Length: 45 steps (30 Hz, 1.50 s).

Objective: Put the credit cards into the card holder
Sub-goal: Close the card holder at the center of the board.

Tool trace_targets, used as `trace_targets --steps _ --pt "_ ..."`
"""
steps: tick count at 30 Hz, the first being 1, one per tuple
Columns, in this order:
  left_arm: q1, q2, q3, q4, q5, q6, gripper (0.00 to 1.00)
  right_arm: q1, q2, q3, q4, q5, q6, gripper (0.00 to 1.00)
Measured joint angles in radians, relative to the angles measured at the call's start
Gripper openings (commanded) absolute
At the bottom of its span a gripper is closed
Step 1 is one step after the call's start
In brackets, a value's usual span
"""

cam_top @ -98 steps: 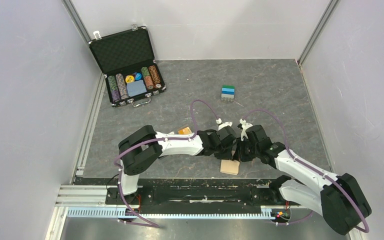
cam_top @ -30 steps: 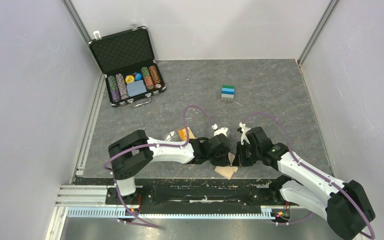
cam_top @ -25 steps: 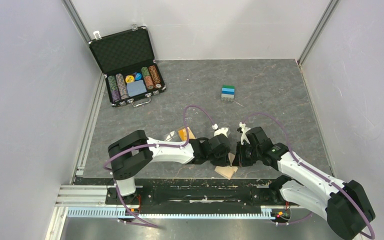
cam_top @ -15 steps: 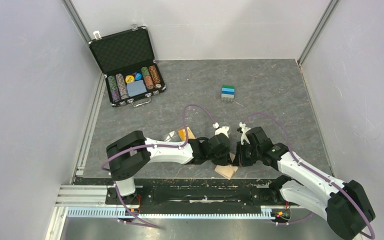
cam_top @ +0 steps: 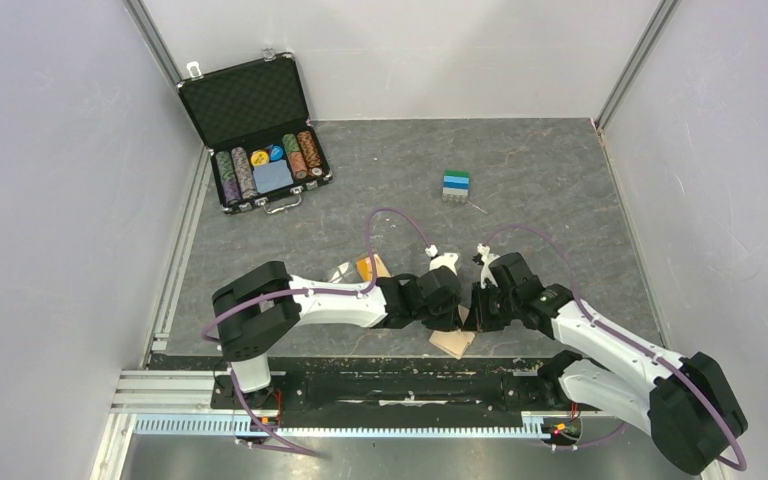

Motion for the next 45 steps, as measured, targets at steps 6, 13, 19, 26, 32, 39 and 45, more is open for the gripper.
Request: trace_targets --steps 6,13,19,26,32,39,45 --pt "0.000 0.010 0.010 -0.014 -0.003 0.004 0.02 0.000 0.019 -0.011 0.031 0.003 0.007 0.00" --pt "0.000 0.019 0.012 -0.015 -0.004 0.004 0.02 0.000 0.024 -0.023 0.051 0.000 0.015 0.00" --pt "0.000 0.026 0.012 0.000 -0.003 0.003 0.02 0.000 0.023 -0.027 0.056 0.001 0.019 0.00" --pt "0.000 0.029 0.006 0.008 -0.007 0.003 0.02 0.008 0.008 -0.029 0.051 0.015 0.025 0.00" --pt "-0.005 0.026 -0.021 0.027 -0.019 0.002 0.02 0.013 -0.032 -0.027 0.018 0.025 0.026 0.00" --pt "-0.006 0.021 -0.029 0.030 -0.028 0.002 0.02 0.017 -0.042 -0.024 0.010 0.021 0.028 0.00" --pt "-0.006 0.015 -0.030 0.026 -0.031 0.003 0.02 0.018 -0.042 -0.024 0.010 0.015 0.034 0.00"
